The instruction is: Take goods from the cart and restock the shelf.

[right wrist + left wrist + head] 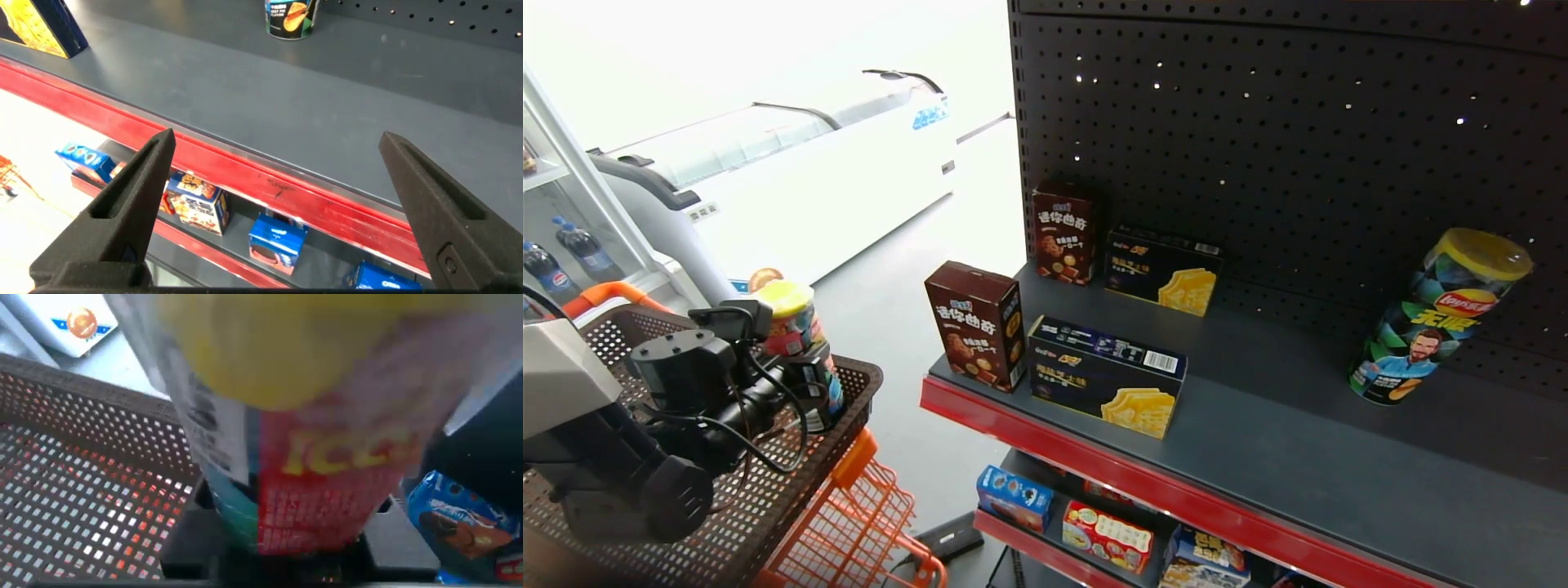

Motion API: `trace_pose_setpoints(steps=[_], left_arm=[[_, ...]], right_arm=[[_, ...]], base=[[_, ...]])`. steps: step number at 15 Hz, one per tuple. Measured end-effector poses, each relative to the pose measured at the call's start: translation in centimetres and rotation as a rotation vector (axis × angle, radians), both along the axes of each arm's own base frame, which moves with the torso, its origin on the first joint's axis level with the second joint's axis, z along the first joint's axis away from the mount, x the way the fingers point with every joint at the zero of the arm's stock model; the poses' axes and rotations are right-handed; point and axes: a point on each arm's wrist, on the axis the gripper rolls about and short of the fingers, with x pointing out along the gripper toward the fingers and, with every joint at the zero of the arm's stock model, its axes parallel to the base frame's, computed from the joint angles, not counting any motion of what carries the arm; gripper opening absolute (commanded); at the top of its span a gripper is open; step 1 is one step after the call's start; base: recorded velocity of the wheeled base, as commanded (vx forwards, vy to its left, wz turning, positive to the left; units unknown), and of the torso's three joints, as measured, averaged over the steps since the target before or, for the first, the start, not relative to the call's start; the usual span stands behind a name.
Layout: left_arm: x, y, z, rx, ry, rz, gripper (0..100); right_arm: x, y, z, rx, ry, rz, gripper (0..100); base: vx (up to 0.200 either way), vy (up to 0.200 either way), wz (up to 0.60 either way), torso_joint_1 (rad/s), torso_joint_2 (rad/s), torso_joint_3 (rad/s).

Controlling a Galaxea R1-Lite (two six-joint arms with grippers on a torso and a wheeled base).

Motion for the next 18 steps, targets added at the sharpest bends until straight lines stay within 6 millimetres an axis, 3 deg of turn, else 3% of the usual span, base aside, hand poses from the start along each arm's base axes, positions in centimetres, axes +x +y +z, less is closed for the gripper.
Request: trace_pose_setpoints(steps=[8, 12, 16, 18], left_arm=[[-2.5, -1.3, 8.1, 0.045, -0.184, -0.084, 0], [-4.7, -2.9, 10.6, 0.037, -0.164, -0.163, 0], [-7.8, -5.1, 12.1, 0.014, -0.126, -0.452, 0], [-9.2, -5.3, 12.6, -0.002, -0.103, -0.503, 0]], right_arm=[[0.0, 0.0, 0.0, 0.0, 0.0, 0.0, 100], [0.0, 0.0, 0.0, 0.0, 0.0, 0.0, 100], [0.0, 0.0, 0.0, 0.0, 0.0, 0.0, 100], [0.0, 0.0, 0.0, 0.0, 0.0, 0.0, 100]], base=[[0.0, 0.0, 0.0, 0.0, 0.0, 0.0], [0.0, 0.0, 0.0, 0.0, 0.0, 0.0], [0.0, 0.0, 0.0, 0.0, 0.0, 0.0], [0.0, 0.0, 0.0, 0.0, 0.0, 0.0]])
